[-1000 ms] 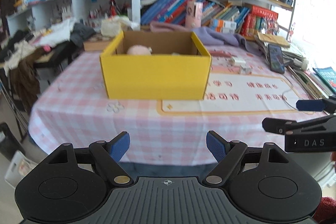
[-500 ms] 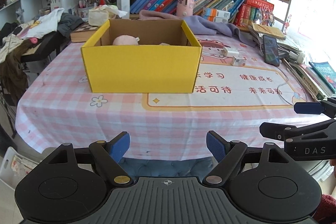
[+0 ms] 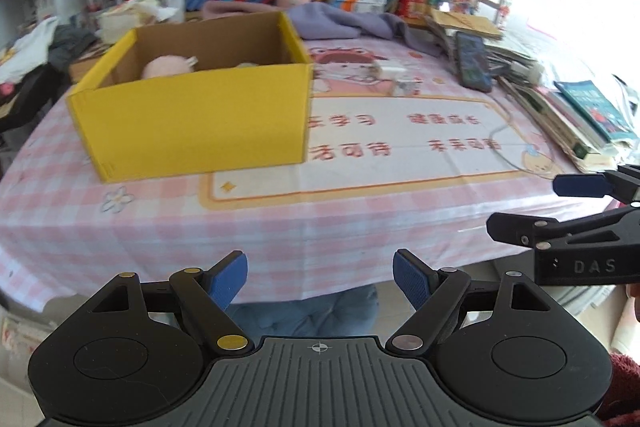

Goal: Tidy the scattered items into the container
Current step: 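Move both tools toward the small white box and white charger block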

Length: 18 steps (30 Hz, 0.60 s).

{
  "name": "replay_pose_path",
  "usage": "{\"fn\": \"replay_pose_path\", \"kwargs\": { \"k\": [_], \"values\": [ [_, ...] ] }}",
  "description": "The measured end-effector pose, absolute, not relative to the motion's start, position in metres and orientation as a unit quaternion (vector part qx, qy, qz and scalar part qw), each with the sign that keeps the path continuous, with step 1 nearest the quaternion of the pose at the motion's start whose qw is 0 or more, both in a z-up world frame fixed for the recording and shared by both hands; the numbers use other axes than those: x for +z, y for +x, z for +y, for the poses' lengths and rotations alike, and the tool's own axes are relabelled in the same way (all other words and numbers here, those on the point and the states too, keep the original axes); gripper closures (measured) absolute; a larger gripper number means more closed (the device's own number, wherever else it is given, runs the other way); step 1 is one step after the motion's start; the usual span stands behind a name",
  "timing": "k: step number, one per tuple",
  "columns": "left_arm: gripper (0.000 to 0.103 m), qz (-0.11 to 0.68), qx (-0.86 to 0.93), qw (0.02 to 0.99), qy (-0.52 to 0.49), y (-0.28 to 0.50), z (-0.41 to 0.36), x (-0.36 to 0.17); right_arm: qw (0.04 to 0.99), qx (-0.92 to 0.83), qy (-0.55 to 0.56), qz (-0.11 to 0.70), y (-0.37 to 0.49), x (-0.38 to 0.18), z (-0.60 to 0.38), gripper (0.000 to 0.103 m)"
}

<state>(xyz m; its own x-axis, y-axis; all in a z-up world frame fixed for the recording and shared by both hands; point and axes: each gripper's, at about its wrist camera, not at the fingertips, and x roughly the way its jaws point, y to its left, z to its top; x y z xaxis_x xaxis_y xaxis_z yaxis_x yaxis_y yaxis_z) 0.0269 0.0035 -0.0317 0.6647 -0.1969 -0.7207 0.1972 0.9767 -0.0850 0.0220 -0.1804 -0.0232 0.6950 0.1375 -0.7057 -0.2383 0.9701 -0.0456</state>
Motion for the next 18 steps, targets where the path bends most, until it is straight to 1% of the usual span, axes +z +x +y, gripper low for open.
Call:
{"fn": "replay_pose_path", "kwargs": {
  "k": [1, 3, 6, 16, 18],
  "values": [
    [0.021, 0.392, -0.115, 0.913, 0.004, 0.028, 0.0, -0.031, 0.92, 0.097, -0.066, 0.375, 0.022, -0.023, -0.183, 0.015],
    [0.021, 0.386, -0.128, 0.914, 0.012, 0.031, -0.009, -0.031, 0.922, 0.086, -0.063, 0.371, 0.022, -0.022, -0.19, 0.021],
    [0.021, 0.378, -0.144, 0.914, 0.021, 0.035, -0.019, -0.03, 0.924, 0.073, -0.056, 0.37, 0.024, -0.022, -0.2, 0.027],
    [0.021, 0.365, -0.181, 0.912, 0.036, 0.065, -0.05, -0.031, 0.927, 0.053, -0.047, 0.368, 0.045, -0.024, -0.227, 0.027],
    [0.021, 0.363, -0.185, 0.912, 0.041, 0.072, -0.056, -0.032, 0.928, 0.053, -0.046, 0.365, 0.053, -0.025, -0.231, 0.029]
  ]
}}
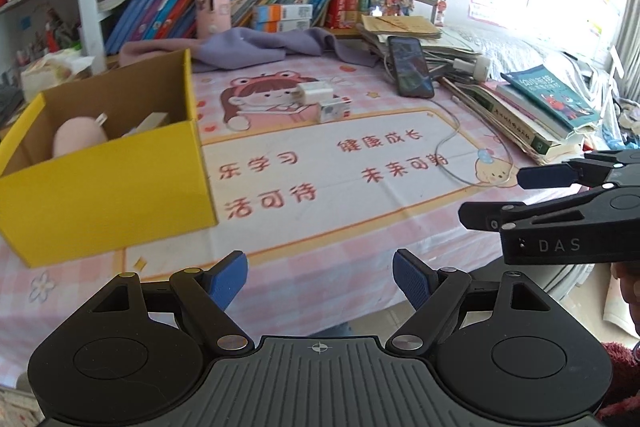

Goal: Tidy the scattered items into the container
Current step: 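Move both tools toward the small white box and white charger block, then grasp the red-labelled white box with the left tool while the right tool grasps the white charger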

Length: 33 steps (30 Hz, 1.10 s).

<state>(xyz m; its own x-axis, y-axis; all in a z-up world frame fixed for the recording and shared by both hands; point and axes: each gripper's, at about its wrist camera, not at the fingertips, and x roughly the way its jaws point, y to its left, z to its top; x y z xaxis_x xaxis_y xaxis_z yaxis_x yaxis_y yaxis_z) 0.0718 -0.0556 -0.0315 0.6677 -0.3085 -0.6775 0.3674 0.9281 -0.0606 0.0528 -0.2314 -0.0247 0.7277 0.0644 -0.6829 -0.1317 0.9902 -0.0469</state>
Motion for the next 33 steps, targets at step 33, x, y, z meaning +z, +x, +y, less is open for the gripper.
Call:
{"fn": "replay_pose_path", "kwargs": {
  "k": [33],
  "values": [
    [0.022, 0.353, -0.092, 0.931, 0.021, 0.244, -0.18, -0.036, 0.927, 0.17, -0.067, 0.328, 0.266, -0.014, -0.339, 0.047]
  ]
}}
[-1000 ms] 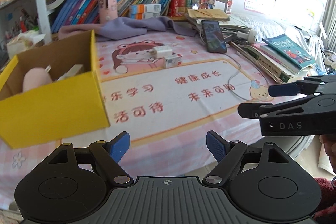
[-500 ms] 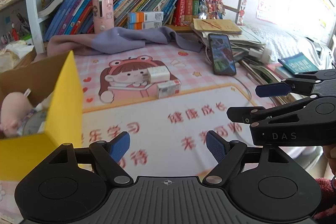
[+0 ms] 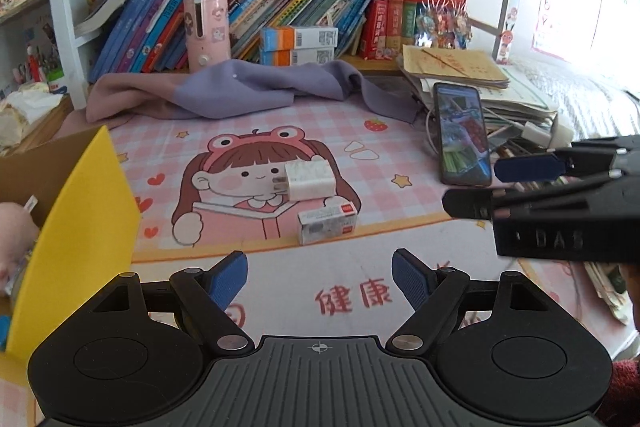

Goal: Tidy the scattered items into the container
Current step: 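Grasp the red-labelled white box with the left tool while the right tool grasps the white charger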

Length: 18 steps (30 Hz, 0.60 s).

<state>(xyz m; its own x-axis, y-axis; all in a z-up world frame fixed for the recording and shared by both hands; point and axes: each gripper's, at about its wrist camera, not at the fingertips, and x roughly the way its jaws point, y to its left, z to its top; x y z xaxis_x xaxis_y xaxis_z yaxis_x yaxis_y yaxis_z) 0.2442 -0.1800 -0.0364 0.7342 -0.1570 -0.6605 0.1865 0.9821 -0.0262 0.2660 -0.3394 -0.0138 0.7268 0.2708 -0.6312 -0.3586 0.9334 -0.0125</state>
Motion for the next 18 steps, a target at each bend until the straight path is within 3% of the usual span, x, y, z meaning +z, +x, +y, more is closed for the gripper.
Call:
{"fn": "replay_pose_path", "kwargs": {
  "k": [5, 7, 9, 18],
  "values": [
    [0.022, 0.357, -0.074, 0.931, 0.034, 0.269, -0.194, -0.049, 0.923, 0.169, -0.031, 0.343, 0.3, -0.022, -0.347, 0.047],
    [0.034, 0.361, -0.068, 0.929, 0.035, 0.279, -0.197, -0.056, 0.92, 0.168, -0.023, 0.352, 0.313, -0.027, -0.347, 0.047],
    [0.037, 0.365, -0.054, 0.928, 0.04, 0.289, -0.201, -0.063, 0.918, 0.167, -0.016, 0.36, 0.326, -0.03, -0.349, 0.047],
    [0.035, 0.374, -0.054, 0.925, 0.032, 0.32, -0.224, -0.084, 0.919, 0.169, -0.007, 0.357, 0.365, -0.032, -0.352, 0.047]
  ]
}}
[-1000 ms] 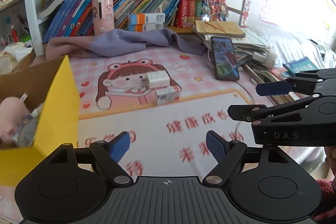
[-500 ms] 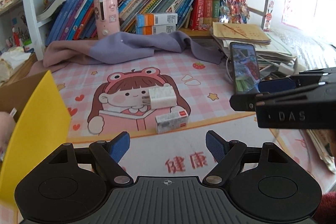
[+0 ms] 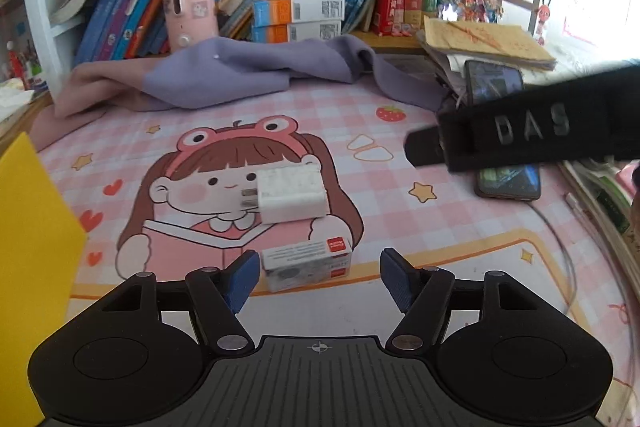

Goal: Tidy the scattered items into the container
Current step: 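Grasp the red-labelled white box with the left tool while the right tool grasps the white charger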

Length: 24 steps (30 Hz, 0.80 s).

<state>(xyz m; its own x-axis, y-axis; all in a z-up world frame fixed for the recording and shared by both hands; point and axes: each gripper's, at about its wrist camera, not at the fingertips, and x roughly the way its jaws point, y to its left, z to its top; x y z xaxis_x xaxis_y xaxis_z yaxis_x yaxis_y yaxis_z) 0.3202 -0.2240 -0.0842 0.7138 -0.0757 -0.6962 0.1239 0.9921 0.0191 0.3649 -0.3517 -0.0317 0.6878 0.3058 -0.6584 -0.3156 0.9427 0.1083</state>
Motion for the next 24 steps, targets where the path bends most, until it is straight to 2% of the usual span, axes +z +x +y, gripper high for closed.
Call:
{"fn": "replay_pose_path", "kwargs": {
  "k": [12, 14, 16, 17, 22, 24],
  "values": [
    [0.036, 0.393, -0.012, 0.919, 0.01, 0.342, -0.223, -0.109, 0.905, 0.208, -0.032, 0.371, 0.4, -0.042, -0.324, 0.047],
    [0.038, 0.392, -0.008, 0.92, 0.006, 0.343, -0.221, -0.111, 0.901, 0.216, -0.034, 0.376, 0.406, -0.045, -0.317, 0.047],
    [0.049, 0.384, -0.008, 0.923, 0.008, 0.342, -0.221, -0.111, 0.896, 0.223, -0.036, 0.382, 0.412, -0.049, -0.311, 0.046],
    [0.049, 0.382, -0.009, 0.924, 0.01, 0.342, -0.221, -0.111, 0.894, 0.226, -0.037, 0.385, 0.415, -0.05, -0.308, 0.046],
    [0.049, 0.382, 0.004, 0.924, 0.008, 0.333, -0.207, -0.107, 0.885, 0.24, -0.044, 0.397, 0.43, -0.058, -0.293, 0.042],
    [0.05, 0.381, 0.014, 0.924, 0.005, 0.326, -0.196, -0.102, 0.88, 0.25, -0.048, 0.401, 0.433, -0.064, -0.286, 0.037]
  ]
}}
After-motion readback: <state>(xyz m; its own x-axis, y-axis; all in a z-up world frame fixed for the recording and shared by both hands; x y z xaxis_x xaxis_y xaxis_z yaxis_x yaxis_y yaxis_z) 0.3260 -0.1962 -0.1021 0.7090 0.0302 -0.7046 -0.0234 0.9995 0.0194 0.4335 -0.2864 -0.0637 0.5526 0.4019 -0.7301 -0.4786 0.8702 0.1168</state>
